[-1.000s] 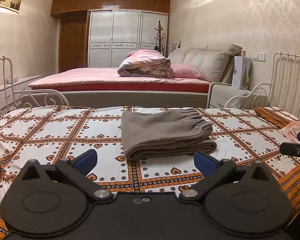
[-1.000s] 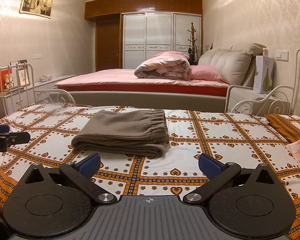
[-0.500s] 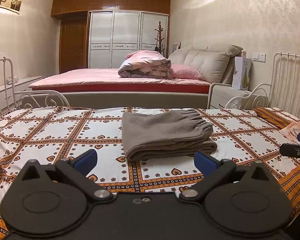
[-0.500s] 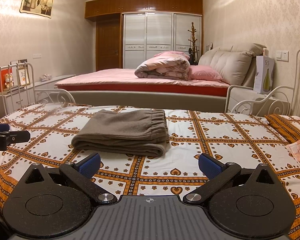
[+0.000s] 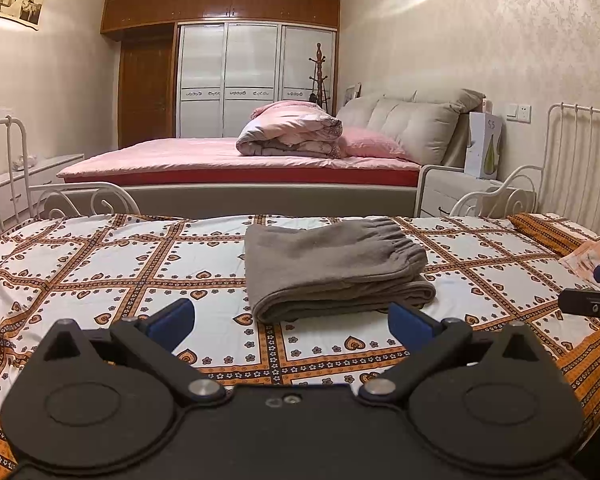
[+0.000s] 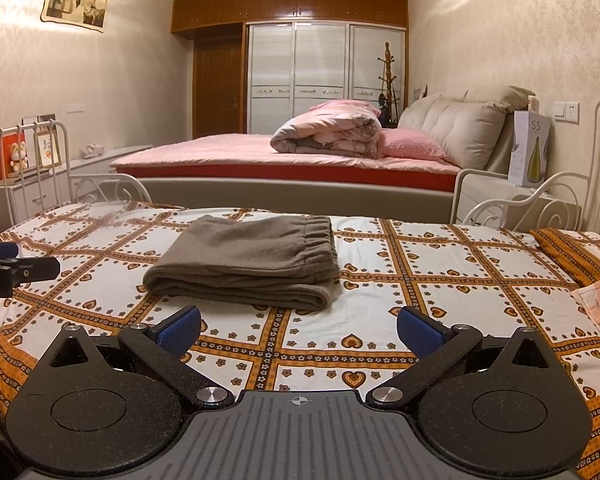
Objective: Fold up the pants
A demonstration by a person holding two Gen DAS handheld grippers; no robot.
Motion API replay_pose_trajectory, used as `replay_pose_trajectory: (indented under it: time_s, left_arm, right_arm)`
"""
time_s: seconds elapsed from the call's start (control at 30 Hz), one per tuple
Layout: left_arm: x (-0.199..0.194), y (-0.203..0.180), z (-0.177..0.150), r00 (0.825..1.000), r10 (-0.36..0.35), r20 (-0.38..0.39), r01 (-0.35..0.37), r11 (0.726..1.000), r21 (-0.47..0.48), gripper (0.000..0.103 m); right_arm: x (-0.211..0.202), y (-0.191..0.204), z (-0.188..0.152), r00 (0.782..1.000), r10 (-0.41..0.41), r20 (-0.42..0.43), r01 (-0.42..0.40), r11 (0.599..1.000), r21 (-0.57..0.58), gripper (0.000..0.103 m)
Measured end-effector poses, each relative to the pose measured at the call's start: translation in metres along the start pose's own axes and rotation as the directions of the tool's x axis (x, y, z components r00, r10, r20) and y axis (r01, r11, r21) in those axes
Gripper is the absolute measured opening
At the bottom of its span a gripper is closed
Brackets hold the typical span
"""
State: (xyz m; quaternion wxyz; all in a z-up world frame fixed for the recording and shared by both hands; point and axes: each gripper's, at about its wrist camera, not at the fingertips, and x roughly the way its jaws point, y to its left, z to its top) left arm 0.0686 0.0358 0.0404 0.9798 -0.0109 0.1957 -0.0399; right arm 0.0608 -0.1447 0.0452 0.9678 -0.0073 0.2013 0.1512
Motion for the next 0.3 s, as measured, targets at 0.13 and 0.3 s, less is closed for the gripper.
replay_pose_trajectory:
  time_s: [0.13, 0.3]
  left_arm:
    - [-0.0002, -0.0005, -0.0011, 0.999, -0.042, 0.013, 0.042, 0.999, 0.007, 0.095]
    - [0.0002, -0.0013, -0.0011, 0.999, -0.048, 0.024, 0.048, 0.999, 0.009, 0.095]
  right_arm:
    - [0.0024, -0.0016, -0.0004, 1.000, 0.001, -0.007, -0.001, 1.000, -0.006, 0.103]
    - [0.0056, -0.0039, -0.0001, 1.000, 0.001, -0.016, -0.001, 1.000, -0.007, 0.103]
